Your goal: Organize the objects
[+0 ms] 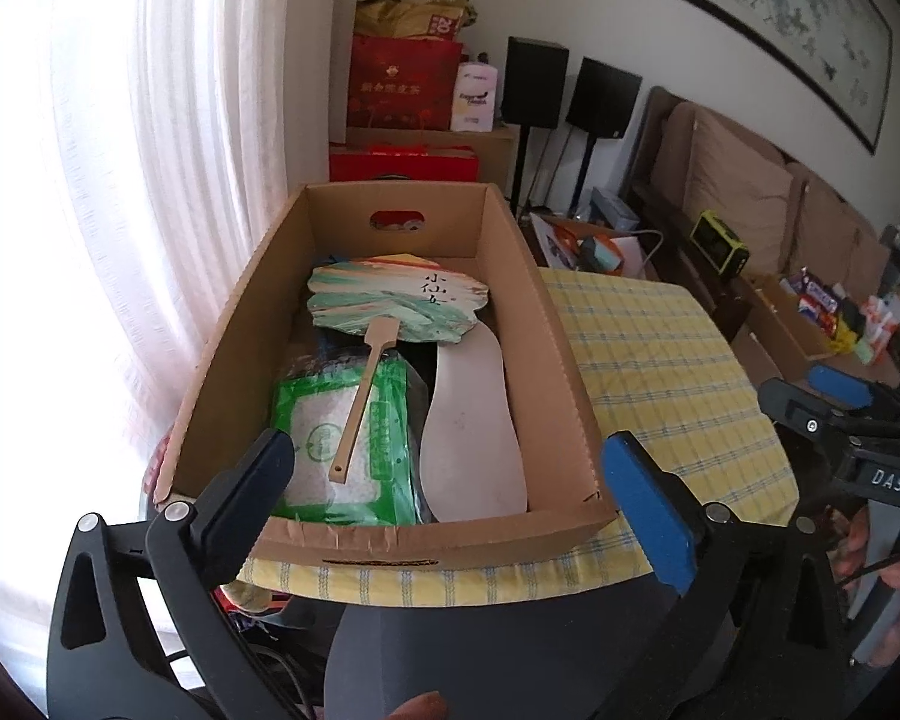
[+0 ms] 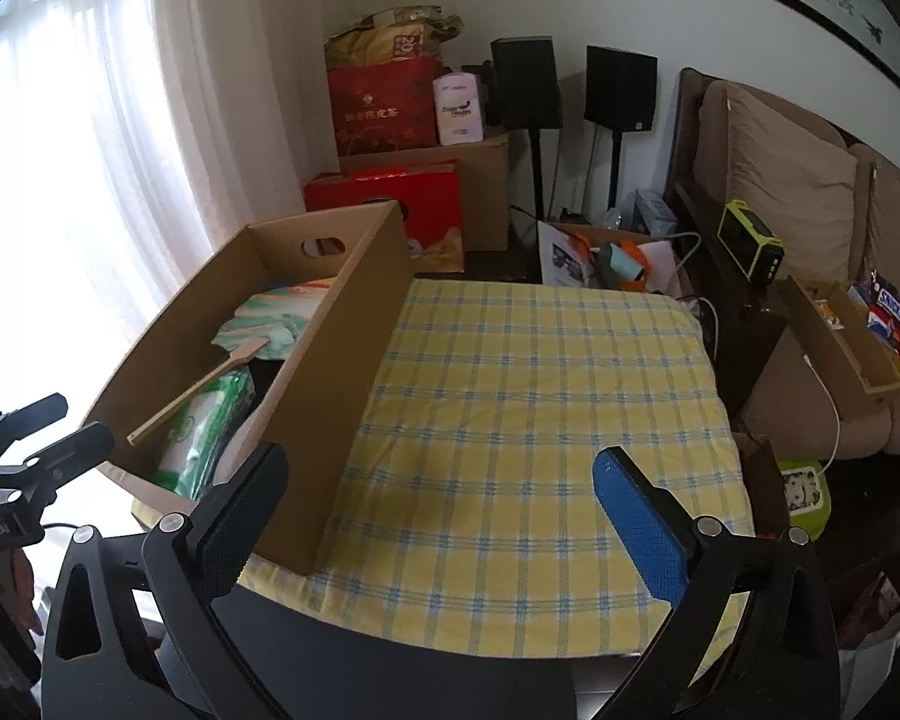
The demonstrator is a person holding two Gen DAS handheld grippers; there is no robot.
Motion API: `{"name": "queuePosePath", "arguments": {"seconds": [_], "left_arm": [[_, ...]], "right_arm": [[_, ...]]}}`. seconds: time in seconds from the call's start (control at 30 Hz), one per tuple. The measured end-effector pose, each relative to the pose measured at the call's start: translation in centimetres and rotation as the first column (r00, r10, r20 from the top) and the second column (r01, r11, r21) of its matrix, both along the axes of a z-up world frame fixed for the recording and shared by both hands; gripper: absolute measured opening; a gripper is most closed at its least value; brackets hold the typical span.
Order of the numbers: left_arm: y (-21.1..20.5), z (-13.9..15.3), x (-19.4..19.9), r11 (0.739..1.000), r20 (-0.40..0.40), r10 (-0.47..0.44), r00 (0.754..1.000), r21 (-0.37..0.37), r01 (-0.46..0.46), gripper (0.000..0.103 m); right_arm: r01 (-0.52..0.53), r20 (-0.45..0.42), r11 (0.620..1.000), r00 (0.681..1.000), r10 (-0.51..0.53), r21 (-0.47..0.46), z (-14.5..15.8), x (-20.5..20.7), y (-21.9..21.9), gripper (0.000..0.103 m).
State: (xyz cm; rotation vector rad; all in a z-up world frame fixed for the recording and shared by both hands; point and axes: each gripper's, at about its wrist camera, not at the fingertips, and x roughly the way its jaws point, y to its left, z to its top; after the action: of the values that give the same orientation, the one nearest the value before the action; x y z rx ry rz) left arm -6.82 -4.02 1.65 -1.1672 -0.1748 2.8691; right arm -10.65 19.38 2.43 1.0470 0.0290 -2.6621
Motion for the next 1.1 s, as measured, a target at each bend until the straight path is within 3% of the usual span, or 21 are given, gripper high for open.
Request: {"name": "queuePosePath", "arguments": {"seconds": [0.6,1.1], "left_arm": [[0.9,1.1,2.7,1.0,-0.014,-0.004,1.0,0.007,0.004,0.103],[1.6,1.7,4.4,1.0,-0.02,0.003,1.0,0.0,-0.003,0.103]], "right_arm": [[0.065,-0.046,0.997,0.997,-0.063,0.05,0.9,3.7,2.5,0.103],[0.09,-0.06,0.995,0.994,-0.088,0.038,1.6,5.1,2.6,0.103]]}}
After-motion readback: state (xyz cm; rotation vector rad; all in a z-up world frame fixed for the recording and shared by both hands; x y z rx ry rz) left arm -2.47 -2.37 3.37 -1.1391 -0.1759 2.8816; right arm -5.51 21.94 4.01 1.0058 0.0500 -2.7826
